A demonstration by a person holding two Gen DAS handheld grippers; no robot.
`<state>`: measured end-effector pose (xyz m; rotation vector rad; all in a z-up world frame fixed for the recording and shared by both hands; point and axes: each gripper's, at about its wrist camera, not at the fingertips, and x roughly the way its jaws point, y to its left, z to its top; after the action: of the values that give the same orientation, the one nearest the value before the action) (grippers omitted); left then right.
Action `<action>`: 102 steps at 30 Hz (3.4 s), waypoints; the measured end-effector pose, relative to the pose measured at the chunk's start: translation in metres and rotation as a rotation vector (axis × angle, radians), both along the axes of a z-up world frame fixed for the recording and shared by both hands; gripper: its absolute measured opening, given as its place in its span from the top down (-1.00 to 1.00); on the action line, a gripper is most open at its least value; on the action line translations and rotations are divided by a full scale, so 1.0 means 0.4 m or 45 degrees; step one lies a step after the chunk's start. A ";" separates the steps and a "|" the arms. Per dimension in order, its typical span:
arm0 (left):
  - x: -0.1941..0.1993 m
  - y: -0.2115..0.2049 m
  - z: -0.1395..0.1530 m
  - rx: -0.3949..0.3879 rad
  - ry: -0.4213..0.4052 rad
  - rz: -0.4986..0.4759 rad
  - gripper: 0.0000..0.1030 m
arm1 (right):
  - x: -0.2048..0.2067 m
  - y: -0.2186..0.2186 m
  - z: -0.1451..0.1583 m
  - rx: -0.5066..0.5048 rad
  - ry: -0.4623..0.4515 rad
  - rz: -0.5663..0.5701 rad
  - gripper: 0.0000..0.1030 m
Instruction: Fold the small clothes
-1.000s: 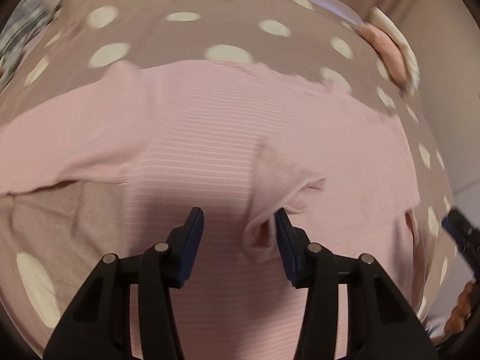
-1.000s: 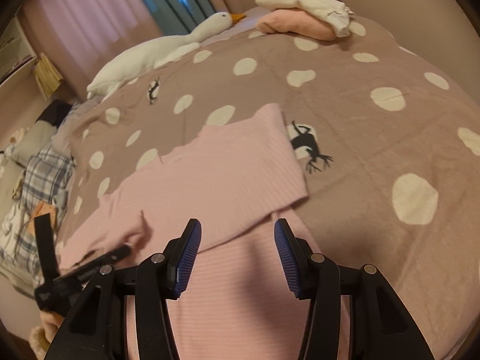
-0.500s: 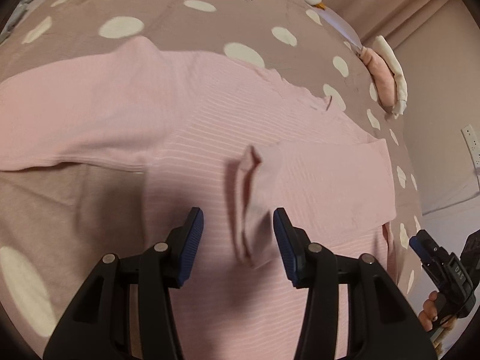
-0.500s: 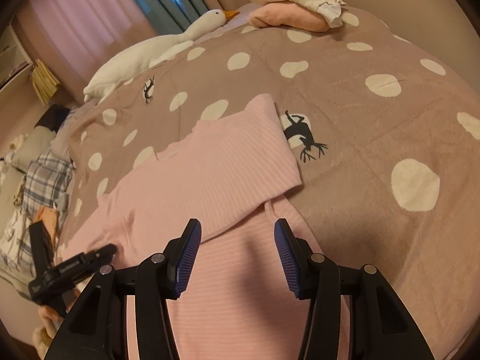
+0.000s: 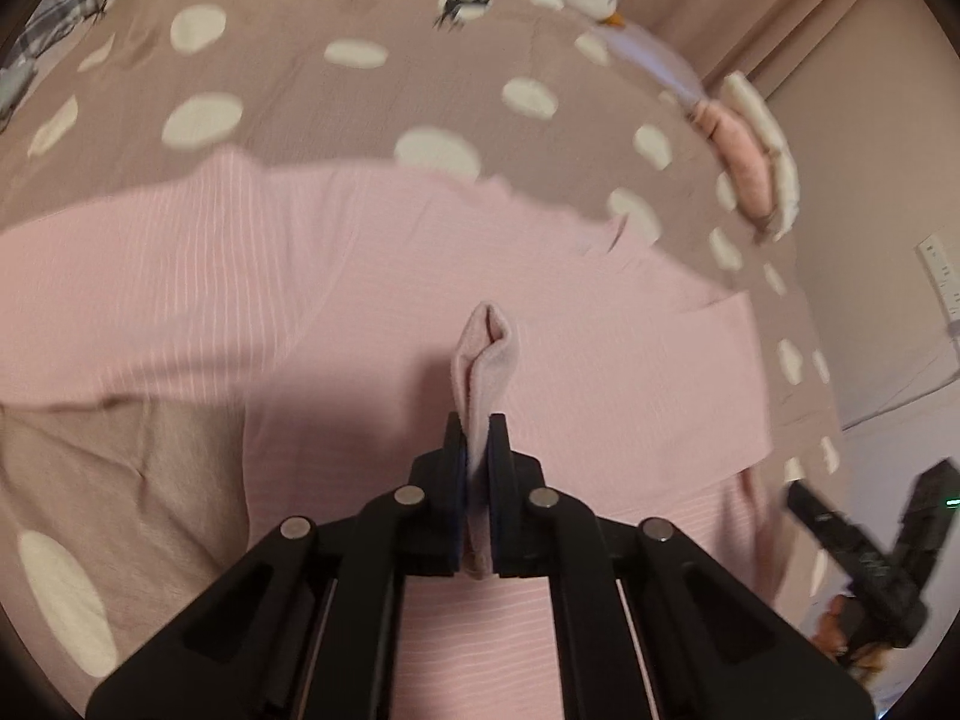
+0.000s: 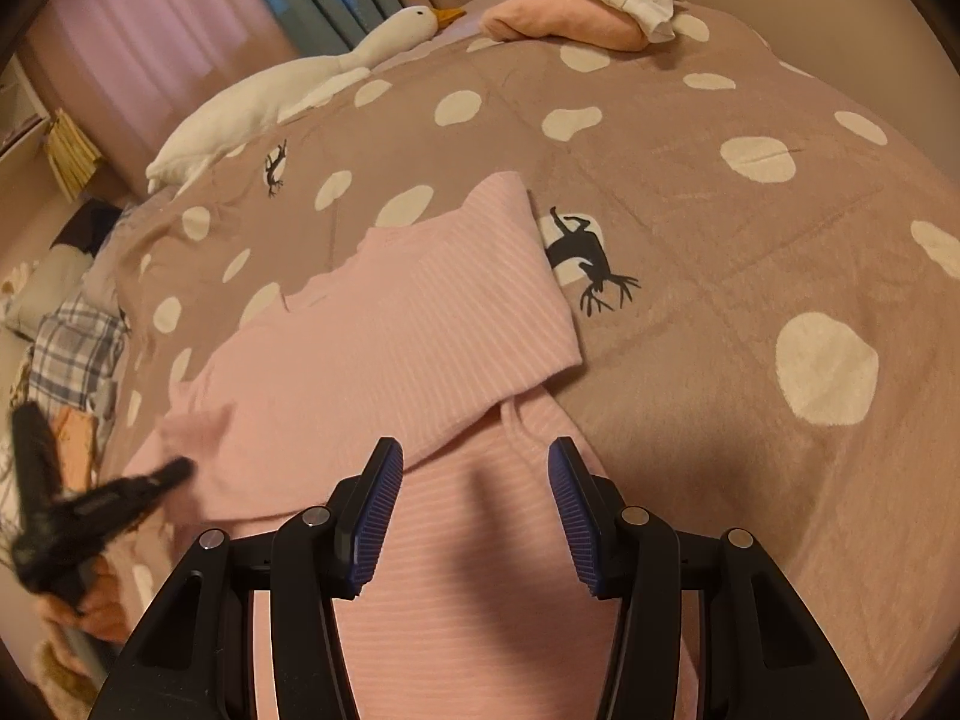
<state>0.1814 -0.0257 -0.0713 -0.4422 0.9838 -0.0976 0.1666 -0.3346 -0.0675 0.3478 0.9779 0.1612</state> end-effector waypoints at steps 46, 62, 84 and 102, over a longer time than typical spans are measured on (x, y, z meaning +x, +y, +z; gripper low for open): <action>-0.023 0.216 -0.122 0.213 0.167 0.286 0.77 | 0.135 0.110 -0.076 -0.130 0.122 0.065 0.02; -0.213 0.367 0.014 0.136 0.042 0.594 -0.48 | 0.044 0.109 0.080 -0.191 -0.092 0.092 0.01; -0.382 0.775 -0.096 -0.240 -0.026 1.238 -0.37 | -0.123 0.199 0.168 -0.130 -0.278 0.196 -0.61; -0.339 0.823 -0.111 -0.150 -0.089 1.342 0.87 | -0.123 0.206 0.154 -0.112 -0.227 0.158 -0.61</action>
<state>0.0457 0.3035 -0.1155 -1.0065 0.5795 0.7761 0.1173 -0.2521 -0.0057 0.1888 0.8277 0.2567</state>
